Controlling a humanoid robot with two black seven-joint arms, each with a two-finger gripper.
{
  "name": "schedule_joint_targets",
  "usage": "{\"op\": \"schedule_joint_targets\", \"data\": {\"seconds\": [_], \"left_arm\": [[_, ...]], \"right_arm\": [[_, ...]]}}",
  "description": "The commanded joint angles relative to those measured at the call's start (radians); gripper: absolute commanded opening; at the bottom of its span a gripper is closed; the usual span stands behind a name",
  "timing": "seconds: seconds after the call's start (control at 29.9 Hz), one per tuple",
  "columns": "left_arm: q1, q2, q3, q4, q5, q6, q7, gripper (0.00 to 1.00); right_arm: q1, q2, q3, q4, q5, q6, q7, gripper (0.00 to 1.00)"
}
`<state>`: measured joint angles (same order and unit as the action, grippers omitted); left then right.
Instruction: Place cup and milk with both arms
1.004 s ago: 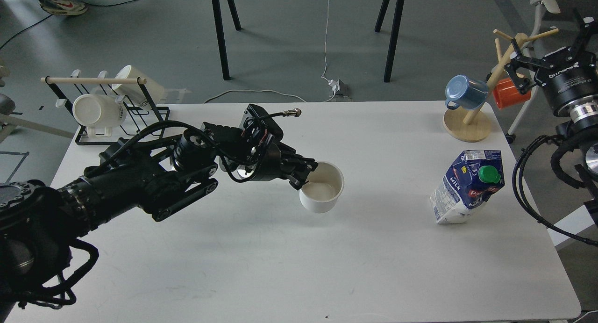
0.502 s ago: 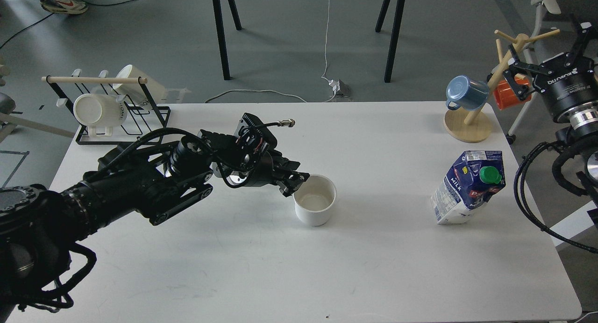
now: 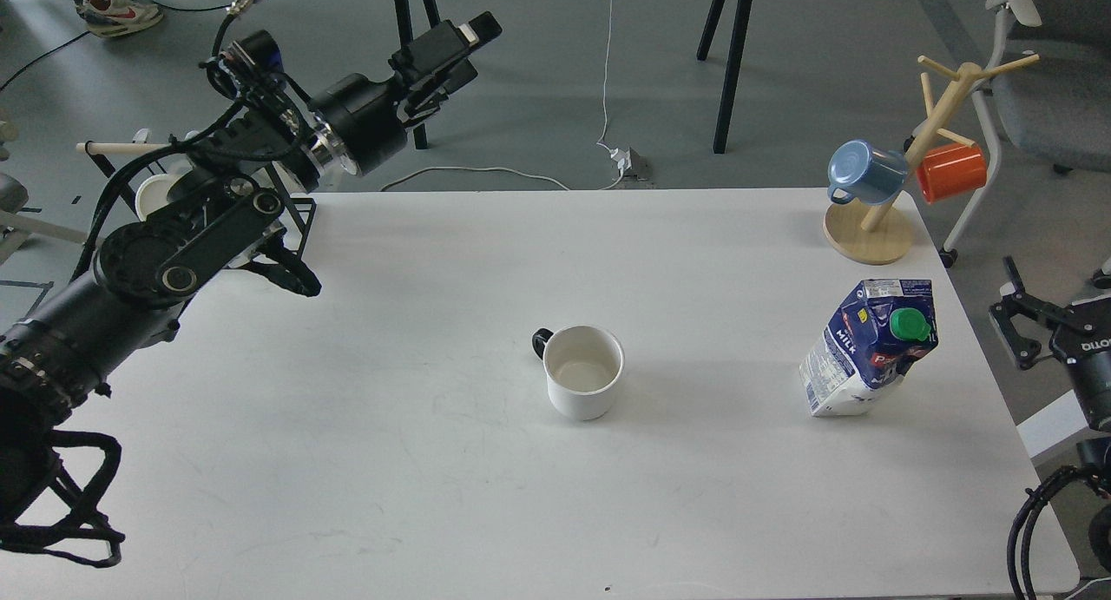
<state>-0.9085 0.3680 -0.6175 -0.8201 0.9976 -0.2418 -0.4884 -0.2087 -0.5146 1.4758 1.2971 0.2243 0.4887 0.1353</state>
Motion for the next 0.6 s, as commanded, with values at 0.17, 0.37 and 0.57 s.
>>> {"op": "schedule_joint_targets", "data": {"seconds": [0.17, 0.37, 0.57], "left_arm": [[0.060, 0.054, -0.004, 0.182, -0.879, -0.076, 0.000, 0.99], [0.060, 0.049, -0.005, 0.271, -1.013, -0.157, 0.000, 0.99], [0.072, 0.055, -0.002, 0.271, -1.013, -0.162, 0.000, 0.99]], "right_arm": [[-0.221, 0.157, -0.075, 0.018, 0.007, 0.000, -0.002, 0.98], [-0.186, 0.206, -0.147, 0.015, 0.000, 0.000, 0.000, 0.98], [-0.106, 0.286, -0.204, 0.008, -0.003, 0.000, 0.003, 0.98]]}}
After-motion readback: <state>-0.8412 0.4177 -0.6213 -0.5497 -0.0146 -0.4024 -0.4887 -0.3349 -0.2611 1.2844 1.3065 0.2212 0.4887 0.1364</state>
